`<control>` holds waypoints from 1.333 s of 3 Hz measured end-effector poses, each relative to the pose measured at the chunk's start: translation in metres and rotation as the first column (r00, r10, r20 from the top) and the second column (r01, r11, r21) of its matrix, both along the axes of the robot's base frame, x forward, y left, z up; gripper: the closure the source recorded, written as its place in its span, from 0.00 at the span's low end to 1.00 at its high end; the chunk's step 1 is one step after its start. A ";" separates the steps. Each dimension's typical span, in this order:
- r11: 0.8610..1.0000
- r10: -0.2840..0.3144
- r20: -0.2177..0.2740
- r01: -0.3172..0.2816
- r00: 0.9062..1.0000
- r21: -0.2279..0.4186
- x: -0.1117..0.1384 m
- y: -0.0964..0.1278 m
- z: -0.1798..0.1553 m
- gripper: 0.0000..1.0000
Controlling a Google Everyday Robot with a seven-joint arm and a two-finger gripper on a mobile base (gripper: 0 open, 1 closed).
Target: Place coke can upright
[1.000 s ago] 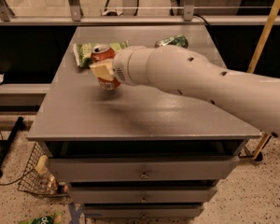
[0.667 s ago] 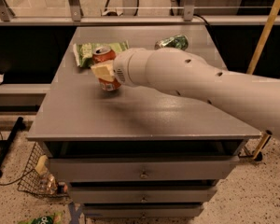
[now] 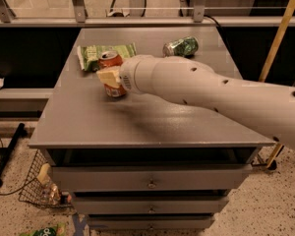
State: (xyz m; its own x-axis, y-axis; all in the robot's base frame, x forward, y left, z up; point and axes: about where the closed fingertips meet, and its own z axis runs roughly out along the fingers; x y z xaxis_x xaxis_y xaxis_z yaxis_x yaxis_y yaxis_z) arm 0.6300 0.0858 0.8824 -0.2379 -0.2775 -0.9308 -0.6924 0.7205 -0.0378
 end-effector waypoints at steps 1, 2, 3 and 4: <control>1.000 -0.004 -0.015 0.004 1.000 0.000 0.001 -0.001 -0.006 1.00; 1.000 -0.004 -0.015 0.004 1.000 0.001 0.001 -0.001 -0.004 1.00; 1.000 -0.004 -0.015 0.004 1.000 0.001 0.001 -0.001 -0.004 0.84; 1.000 -0.004 -0.015 0.004 1.000 0.001 0.001 -0.001 -0.004 0.60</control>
Offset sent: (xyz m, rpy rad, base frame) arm 0.0047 -0.0140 -0.0306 0.0001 0.0709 -0.0352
